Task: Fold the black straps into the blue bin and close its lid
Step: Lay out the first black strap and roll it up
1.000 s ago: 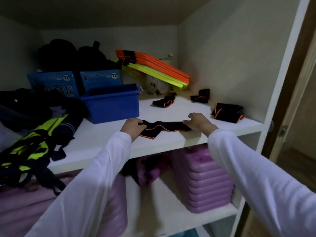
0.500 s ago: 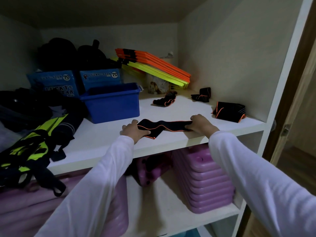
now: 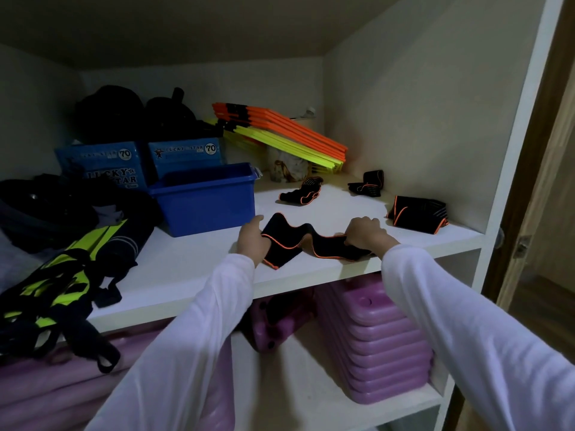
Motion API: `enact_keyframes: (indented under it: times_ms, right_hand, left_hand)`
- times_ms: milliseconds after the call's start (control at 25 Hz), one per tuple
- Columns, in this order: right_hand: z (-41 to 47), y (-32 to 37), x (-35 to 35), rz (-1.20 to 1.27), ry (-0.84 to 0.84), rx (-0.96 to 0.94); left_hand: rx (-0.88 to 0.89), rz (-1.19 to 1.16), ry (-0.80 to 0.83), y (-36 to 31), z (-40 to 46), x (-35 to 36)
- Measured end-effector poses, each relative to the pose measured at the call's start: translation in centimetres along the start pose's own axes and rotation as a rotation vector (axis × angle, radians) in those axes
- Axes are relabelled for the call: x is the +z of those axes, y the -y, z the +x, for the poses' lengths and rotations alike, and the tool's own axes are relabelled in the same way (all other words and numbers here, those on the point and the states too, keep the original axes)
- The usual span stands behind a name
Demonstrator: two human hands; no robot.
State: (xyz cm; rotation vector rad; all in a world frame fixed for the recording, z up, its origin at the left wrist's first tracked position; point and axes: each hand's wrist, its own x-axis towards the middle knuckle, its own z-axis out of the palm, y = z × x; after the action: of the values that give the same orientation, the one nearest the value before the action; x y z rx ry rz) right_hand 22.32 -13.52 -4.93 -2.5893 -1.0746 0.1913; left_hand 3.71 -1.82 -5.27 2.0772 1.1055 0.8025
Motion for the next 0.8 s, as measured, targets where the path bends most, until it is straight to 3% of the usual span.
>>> enact_keyframes:
  times_ms: [160,280,360,440,560,680,800]
  right_hand:
    - [0.3,-1.0,-0.8,0.050,-0.070,-0.025]
    - [0.3,-0.4,-1.5,-0.015,-0.155,-0.064]
    - [0.3,-0.2,-1.5,-0.121,-0.269,-0.095]
    - [0.4,-0.2,-1.3,-0.205,-0.343,-0.122]
    - [0.4,-0.4,-0.5,-0.270,-0.353,-0.136]
    - [-0.2,0.5,0.0,-0.280,-0.329,-0.083]
    - [-0.5,1.6,-0.1,-0.222,-0.268,0.030]
  left_hand:
    - [0.186,0.264,-0.259,-0.6,0.3,-2.7]
    - [0.509,0.662,-0.233,-0.4,0.0,-4.7]
    - [0.582,0.824,-0.187,0.7,-0.7,-5.3]
    - [0.462,0.820,-0.061,2.3,-1.3,-5.7]
    - [0.270,0.561,0.154,3.9,-2.3,-5.9]
    - [0.092,0.190,-0.017,4.3,-1.5,-6.9]
    - [-0.127,0.183,-0.086,6.3,1.0,-7.6]
